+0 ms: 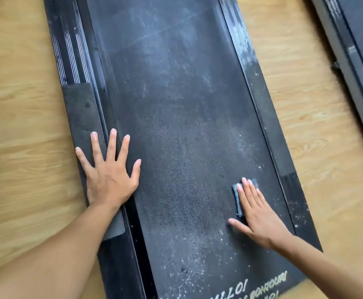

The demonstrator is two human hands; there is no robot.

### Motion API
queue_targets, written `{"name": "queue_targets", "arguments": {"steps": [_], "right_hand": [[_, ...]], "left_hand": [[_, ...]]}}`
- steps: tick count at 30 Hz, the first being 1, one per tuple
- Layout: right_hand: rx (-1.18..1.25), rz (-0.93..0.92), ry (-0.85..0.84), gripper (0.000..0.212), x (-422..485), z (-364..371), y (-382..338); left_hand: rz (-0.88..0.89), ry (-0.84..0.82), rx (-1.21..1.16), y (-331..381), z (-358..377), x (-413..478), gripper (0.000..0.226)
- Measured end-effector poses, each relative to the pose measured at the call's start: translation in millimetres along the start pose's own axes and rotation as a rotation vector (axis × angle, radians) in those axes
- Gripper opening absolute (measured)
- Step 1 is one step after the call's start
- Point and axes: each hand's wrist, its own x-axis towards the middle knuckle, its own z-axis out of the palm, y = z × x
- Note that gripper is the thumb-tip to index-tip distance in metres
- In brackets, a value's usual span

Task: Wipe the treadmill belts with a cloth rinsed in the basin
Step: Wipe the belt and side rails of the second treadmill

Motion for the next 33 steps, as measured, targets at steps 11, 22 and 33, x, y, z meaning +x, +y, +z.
{"name": "queue_targets", "arguments": {"steps": [11,22,33], "right_hand": [[0.186,0.130,0.324,0.085,44,21,-24],[0.263,0.127,0.355,0.106,202,-85,22],[0.181,-0.069,0.256,0.106,87,-22,63]], "left_hand": [[0.000,0.046,-0.041,-1,4,-2,0.075],[-0.140,0.102,-0.071,24,21,-34,0.071],[-0.127,0.075,0.062,38,22,-46,0.075]]}}
